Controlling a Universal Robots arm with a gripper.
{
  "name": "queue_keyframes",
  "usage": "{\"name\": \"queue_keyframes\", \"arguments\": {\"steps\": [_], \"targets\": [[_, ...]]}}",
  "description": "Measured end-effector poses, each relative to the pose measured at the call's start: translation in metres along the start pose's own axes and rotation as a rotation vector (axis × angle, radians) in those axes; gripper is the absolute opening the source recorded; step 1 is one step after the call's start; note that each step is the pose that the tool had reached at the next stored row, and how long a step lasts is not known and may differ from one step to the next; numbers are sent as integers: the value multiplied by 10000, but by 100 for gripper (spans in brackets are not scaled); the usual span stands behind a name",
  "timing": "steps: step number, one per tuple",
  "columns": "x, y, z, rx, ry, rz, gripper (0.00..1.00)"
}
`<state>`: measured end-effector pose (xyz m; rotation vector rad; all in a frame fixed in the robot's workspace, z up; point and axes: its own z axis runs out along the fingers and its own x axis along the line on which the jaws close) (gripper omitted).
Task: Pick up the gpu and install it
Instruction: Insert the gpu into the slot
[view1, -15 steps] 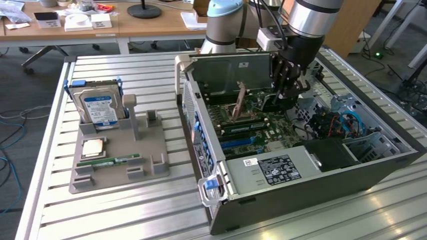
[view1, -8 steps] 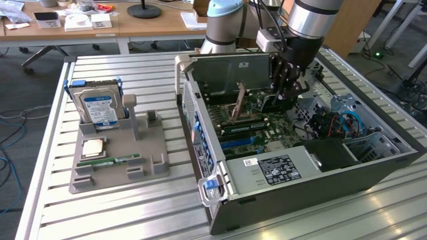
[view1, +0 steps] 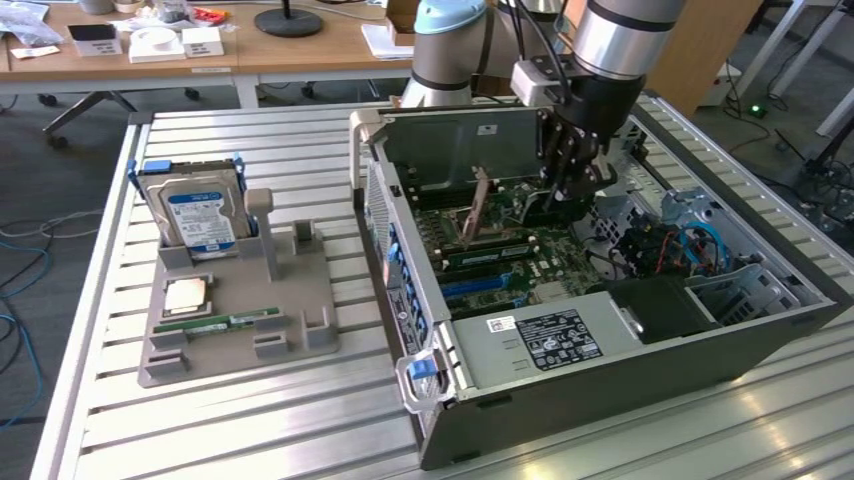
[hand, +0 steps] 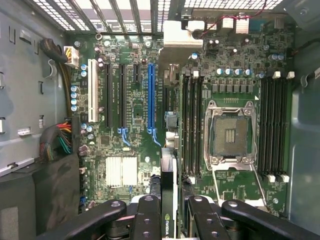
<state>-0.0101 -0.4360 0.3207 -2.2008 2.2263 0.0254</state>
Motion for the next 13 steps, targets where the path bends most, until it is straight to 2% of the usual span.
{"name": "queue_keyframes", "arguments": {"steps": [13], "targets": [[0, 33, 36, 30, -1, -8, 26]]}}
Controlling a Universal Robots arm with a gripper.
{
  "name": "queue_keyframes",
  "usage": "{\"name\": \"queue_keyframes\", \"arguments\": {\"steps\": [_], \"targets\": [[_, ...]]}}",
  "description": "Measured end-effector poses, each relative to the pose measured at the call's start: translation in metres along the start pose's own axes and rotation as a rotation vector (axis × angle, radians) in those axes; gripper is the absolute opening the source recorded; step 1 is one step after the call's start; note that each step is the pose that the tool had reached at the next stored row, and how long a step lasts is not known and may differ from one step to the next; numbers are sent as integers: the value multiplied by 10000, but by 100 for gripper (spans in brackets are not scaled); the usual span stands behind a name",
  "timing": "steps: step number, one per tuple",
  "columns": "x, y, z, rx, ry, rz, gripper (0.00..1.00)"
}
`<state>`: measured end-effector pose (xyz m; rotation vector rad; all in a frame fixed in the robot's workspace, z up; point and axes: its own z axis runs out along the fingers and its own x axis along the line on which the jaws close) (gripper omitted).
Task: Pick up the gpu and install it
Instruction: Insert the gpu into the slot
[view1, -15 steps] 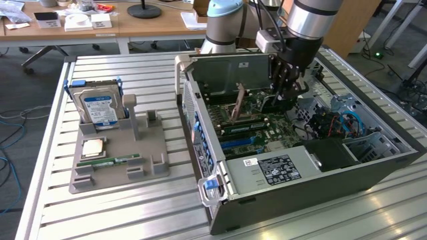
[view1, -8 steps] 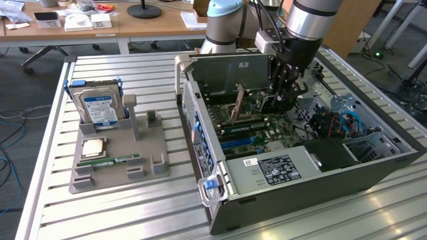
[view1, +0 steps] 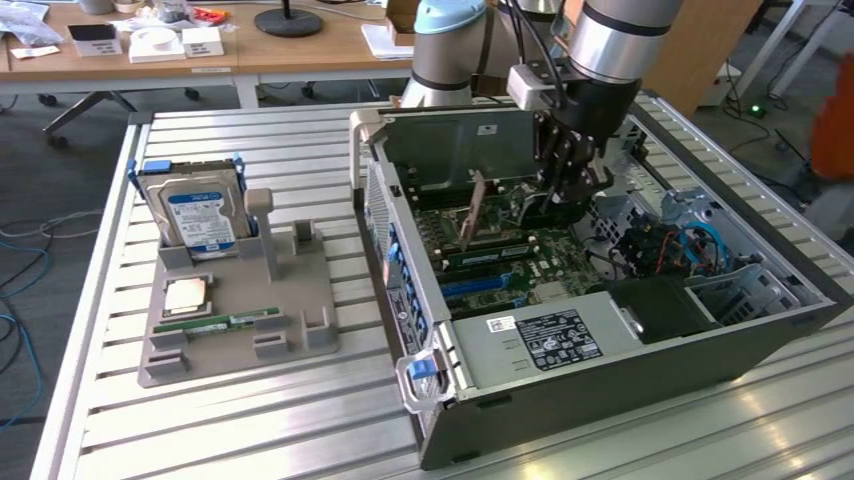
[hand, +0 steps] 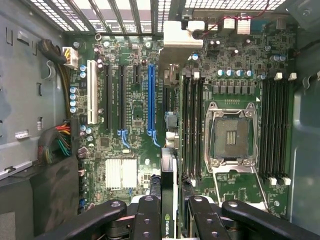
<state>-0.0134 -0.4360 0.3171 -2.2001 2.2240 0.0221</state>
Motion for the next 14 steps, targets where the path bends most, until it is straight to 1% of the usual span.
{"name": "queue_keyframes", "arguments": {"steps": [11, 14], "targets": [[0, 20, 18, 8, 0, -8, 26], [0, 30, 30, 19, -1, -9, 26]]}}
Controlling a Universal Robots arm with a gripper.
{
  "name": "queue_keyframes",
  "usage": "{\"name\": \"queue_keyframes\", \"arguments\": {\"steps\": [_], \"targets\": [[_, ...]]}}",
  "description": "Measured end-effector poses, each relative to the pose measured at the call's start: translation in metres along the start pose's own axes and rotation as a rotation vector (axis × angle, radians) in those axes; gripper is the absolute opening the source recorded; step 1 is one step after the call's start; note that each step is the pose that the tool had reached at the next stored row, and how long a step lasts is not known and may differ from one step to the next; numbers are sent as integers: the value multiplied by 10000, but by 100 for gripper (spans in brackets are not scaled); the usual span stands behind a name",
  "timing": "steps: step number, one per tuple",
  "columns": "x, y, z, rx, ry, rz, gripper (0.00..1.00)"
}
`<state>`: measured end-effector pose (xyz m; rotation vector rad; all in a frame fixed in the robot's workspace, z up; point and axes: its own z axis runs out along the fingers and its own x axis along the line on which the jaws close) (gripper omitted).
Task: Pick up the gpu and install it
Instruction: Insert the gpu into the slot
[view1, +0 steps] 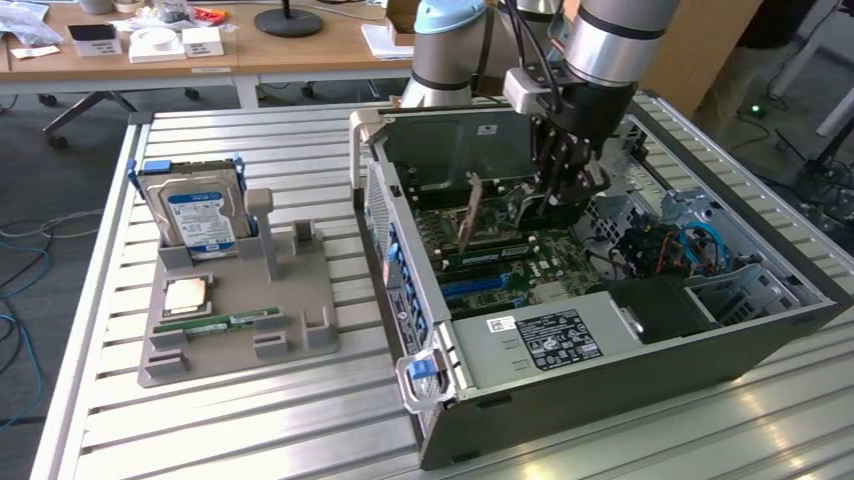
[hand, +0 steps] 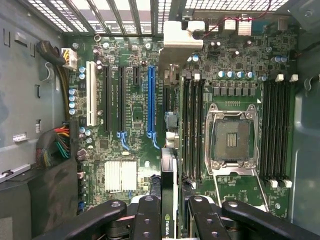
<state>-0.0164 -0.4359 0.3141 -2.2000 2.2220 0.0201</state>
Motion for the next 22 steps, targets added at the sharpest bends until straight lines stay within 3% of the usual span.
{"name": "queue_keyframes", "arguments": {"steps": [22], "targets": [[0, 49, 37, 38, 1, -7, 26]]}}
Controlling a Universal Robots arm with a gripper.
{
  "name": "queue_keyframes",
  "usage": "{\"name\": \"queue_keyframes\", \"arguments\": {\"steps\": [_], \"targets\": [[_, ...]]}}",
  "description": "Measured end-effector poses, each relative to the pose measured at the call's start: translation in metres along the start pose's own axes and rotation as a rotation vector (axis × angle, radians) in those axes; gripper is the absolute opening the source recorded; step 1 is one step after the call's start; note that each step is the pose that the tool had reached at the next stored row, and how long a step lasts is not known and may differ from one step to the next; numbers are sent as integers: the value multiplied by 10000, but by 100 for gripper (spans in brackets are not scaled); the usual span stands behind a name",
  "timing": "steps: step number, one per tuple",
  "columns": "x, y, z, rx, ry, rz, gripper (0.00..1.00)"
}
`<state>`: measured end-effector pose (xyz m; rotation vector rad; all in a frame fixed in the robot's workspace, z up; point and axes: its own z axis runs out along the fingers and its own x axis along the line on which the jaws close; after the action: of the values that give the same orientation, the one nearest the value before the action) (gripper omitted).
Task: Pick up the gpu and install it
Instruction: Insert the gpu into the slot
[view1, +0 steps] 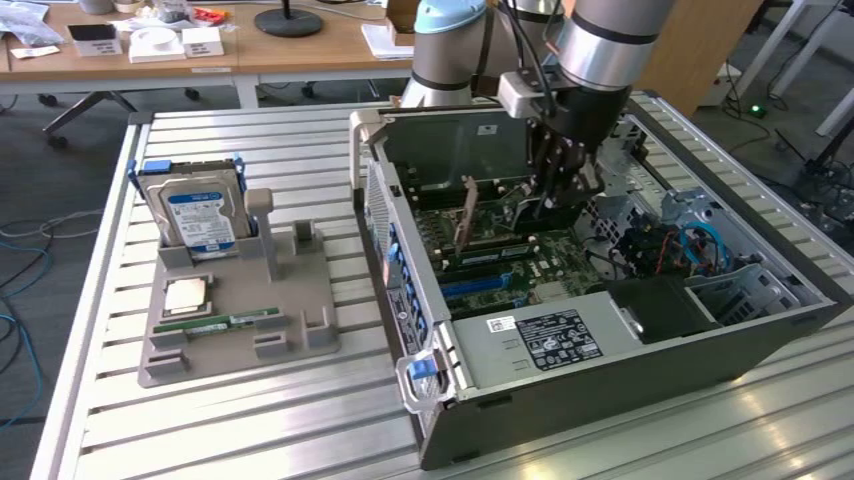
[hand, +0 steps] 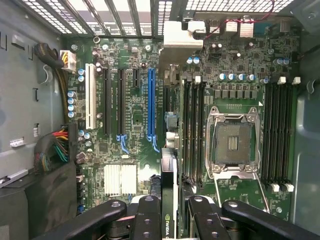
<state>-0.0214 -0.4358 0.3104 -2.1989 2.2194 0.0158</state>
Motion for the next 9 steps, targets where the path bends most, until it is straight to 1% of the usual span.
{"name": "queue_keyframes", "arguments": {"steps": [9], "targets": [[-1, 20, 13, 11, -1, -1, 26]]}}
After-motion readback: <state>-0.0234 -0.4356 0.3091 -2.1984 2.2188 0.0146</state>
